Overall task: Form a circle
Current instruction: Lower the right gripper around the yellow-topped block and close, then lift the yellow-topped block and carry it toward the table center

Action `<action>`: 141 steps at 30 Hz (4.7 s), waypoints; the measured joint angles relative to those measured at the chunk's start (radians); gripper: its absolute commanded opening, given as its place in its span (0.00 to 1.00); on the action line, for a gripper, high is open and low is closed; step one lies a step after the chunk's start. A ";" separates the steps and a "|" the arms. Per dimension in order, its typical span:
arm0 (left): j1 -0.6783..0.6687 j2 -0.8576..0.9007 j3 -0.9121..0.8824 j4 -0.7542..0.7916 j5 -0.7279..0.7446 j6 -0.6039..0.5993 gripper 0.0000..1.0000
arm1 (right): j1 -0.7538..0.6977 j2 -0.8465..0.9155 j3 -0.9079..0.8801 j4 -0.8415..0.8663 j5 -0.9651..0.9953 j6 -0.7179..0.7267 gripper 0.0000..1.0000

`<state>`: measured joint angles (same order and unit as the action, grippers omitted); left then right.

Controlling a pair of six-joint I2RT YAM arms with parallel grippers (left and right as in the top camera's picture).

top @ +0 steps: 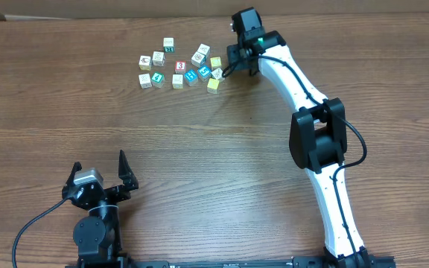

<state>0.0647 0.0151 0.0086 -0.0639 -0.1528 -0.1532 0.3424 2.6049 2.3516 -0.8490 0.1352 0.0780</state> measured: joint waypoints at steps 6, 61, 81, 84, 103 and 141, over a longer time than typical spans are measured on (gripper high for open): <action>0.000 0.000 0.000 0.000 0.000 0.000 1.00 | -0.021 0.000 0.000 0.002 -0.034 -0.001 0.65; 0.000 0.000 0.000 0.000 0.000 0.000 1.00 | -0.021 0.001 -0.064 0.144 -0.122 -0.004 0.17; 0.000 0.000 0.000 0.000 0.000 0.000 1.00 | -0.013 -0.236 -0.124 -0.364 -0.289 0.000 0.17; 0.000 0.000 0.000 0.000 0.000 0.000 0.99 | -0.005 -0.236 -0.196 -0.333 -0.291 0.000 0.17; 0.000 0.000 0.000 0.000 0.000 0.000 0.99 | 0.006 -0.232 -0.271 -0.287 -0.161 0.000 0.43; 0.000 0.000 0.000 0.000 0.000 0.000 1.00 | 0.005 -0.233 -0.340 -0.437 -0.116 0.306 0.55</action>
<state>0.0647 0.0151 0.0086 -0.0639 -0.1532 -0.1532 0.3473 2.3722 2.0117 -1.2861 0.0189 0.3843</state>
